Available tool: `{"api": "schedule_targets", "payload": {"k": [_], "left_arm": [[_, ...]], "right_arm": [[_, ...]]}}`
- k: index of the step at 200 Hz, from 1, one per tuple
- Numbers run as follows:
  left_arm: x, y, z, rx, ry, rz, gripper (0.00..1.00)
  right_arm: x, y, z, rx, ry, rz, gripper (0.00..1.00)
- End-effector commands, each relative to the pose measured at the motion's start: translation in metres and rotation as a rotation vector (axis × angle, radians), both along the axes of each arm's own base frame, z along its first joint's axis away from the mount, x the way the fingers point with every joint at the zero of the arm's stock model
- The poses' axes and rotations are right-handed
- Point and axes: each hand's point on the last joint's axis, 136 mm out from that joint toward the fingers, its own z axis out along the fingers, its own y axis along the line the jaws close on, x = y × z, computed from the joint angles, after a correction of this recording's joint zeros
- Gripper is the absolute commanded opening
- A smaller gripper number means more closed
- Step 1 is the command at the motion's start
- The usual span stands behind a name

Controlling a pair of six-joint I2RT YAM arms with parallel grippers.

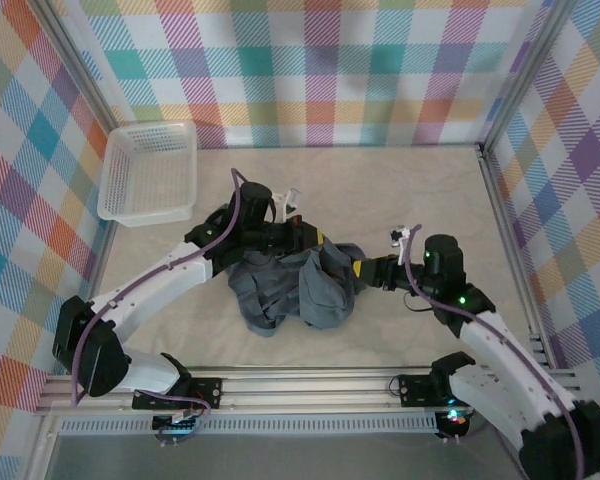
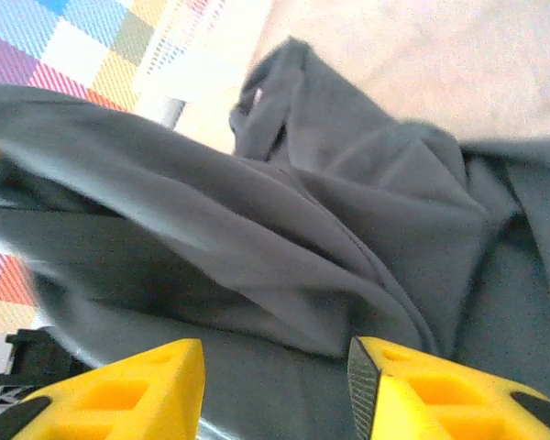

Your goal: Fold the inside-out t-shirt

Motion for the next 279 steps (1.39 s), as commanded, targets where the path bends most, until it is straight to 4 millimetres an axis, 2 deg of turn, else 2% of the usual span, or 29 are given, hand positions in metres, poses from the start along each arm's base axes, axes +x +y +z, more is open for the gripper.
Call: {"api": "schedule_targets", "payload": {"k": [1,19,38,74,89,104,117,130,142,159,169,181,192,204,226,232,244,257,268,279], "left_arm": [[-0.002,-0.005,0.008,-0.026,-0.032,-0.038,0.00],[0.000,-0.006,0.008,-0.024,-0.026,-0.029,0.00],[0.000,-0.007,0.008,-0.024,-0.022,-0.029,0.00],[0.000,-0.006,0.005,-0.015,-0.013,-0.023,0.00],[0.000,-0.005,0.004,-0.014,-0.015,-0.020,0.00],[0.000,-0.005,0.004,-0.018,-0.013,-0.015,0.00],[0.000,-0.006,0.006,-0.029,-0.015,-0.016,0.00],[-0.001,-0.007,0.008,-0.036,-0.012,-0.021,0.00],[-0.001,-0.007,0.007,-0.030,-0.012,-0.026,0.00],[0.002,0.000,0.003,0.023,-0.016,0.000,0.00],[0.005,0.016,-0.010,0.104,0.008,0.055,0.00],[0.013,0.035,-0.016,0.148,0.020,0.124,0.00],[0.019,0.048,-0.010,0.117,0.014,0.161,0.00],[0.022,0.055,0.000,0.077,-0.006,0.173,0.00],[0.020,0.056,0.011,0.061,-0.031,0.153,0.00],[0.019,0.055,0.011,0.056,-0.028,0.149,0.00],[0.019,0.053,0.012,0.040,-0.023,0.144,0.00],[0.019,0.051,0.011,0.026,-0.016,0.138,0.00],[0.019,0.050,0.010,0.022,-0.011,0.137,0.00],[0.019,0.049,0.007,0.020,-0.004,0.136,0.00]], "right_arm": [[0.004,-0.001,0.021,-0.085,-0.157,-0.105,0.39],[0.013,0.008,0.017,-0.183,-0.193,-0.155,0.36],[0.025,0.025,0.006,-0.286,-0.216,-0.159,0.37],[0.046,0.060,-0.006,-0.316,-0.156,-0.144,0.41],[0.051,0.072,-0.008,-0.296,-0.129,-0.139,0.48],[0.058,0.076,-0.013,-0.294,-0.134,-0.160,0.61],[0.067,0.076,-0.019,-0.344,-0.157,-0.175,0.67],[0.076,0.078,-0.030,-0.407,-0.184,-0.171,0.68],[0.082,0.080,-0.037,-0.444,-0.204,-0.169,0.62],[0.088,0.070,-0.037,-0.484,-0.185,-0.227,0.43],[0.084,0.063,-0.033,-0.491,-0.178,-0.240,0.36],[0.075,0.052,-0.030,-0.501,-0.160,-0.243,0.32],[0.067,0.034,-0.033,-0.512,-0.112,-0.265,0.32],[0.061,0.006,-0.046,-0.505,-0.021,-0.301,0.32],[0.056,-0.043,-0.092,-0.470,0.234,-0.340,0.25],[0.053,-0.051,-0.101,-0.479,0.277,-0.337,0.24],[0.048,-0.054,-0.111,-0.521,0.300,-0.289,0.22],[0.046,-0.054,-0.111,-0.549,0.302,-0.260,0.14],[0.046,-0.044,-0.096,-0.510,0.265,-0.213,0.14],[0.042,-0.022,-0.074,-0.416,0.197,-0.125,0.17]]}}
